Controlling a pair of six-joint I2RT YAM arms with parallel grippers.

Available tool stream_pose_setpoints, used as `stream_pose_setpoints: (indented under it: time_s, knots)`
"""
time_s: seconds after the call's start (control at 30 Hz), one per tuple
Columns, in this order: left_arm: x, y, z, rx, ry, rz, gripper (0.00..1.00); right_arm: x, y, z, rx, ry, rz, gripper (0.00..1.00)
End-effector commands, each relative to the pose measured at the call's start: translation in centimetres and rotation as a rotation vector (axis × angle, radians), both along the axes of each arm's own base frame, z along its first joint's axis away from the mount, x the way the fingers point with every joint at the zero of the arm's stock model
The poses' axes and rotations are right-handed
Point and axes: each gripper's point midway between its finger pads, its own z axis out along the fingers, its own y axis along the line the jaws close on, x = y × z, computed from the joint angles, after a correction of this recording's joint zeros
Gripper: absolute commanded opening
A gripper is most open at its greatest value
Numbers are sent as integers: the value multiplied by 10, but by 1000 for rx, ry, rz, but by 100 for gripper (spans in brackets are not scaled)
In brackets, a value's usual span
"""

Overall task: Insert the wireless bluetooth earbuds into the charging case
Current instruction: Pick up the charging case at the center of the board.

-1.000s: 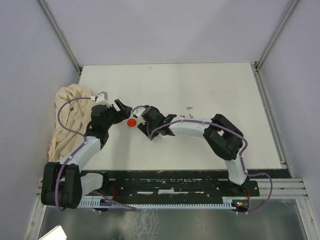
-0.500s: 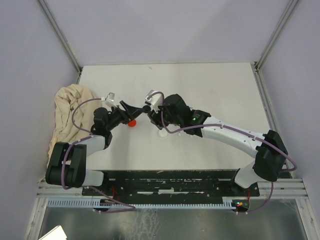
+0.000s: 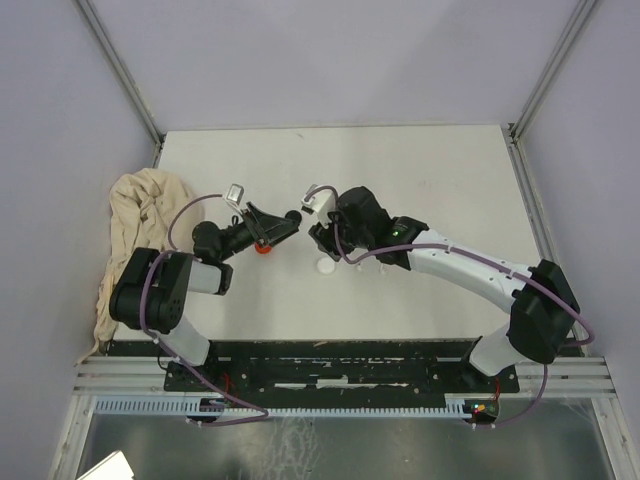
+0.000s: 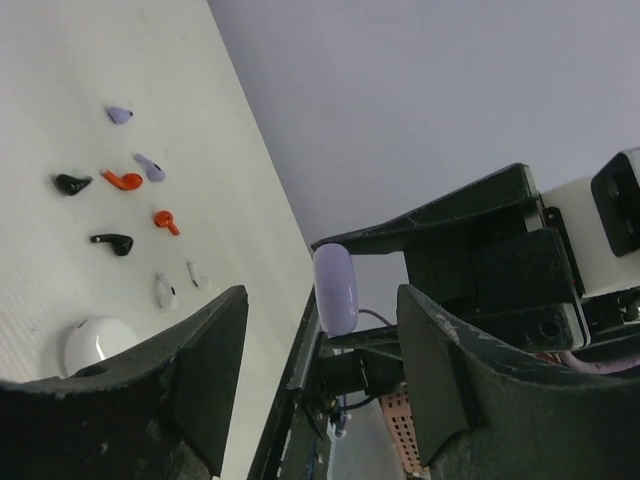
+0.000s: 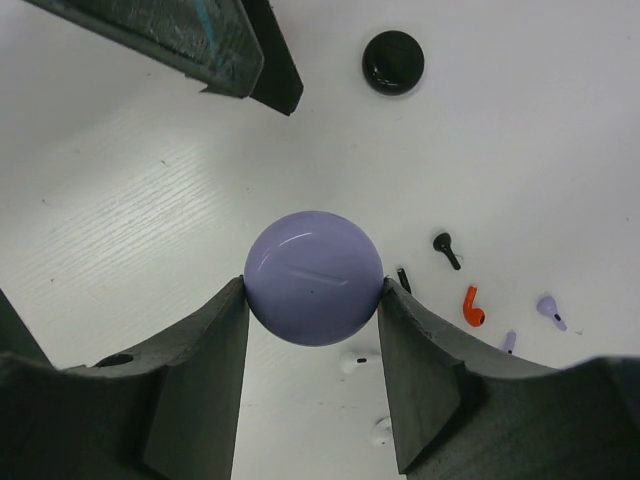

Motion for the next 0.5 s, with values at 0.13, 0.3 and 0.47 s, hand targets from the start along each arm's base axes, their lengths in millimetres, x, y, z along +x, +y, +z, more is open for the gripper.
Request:
stream_pose_setpoints:
  time_s: [0.13,0.3,0.47]
  knots:
    - [-20,-28,18,-63,-65,-166,64,3,7,6,38,-2,53,27]
    - [-19,-35,15,-60,-59,-183,61,3,10,3,32,15,66,27]
    - [-17,-38,10,-38,-52,-181,58,2,13,3,37,21,78,27]
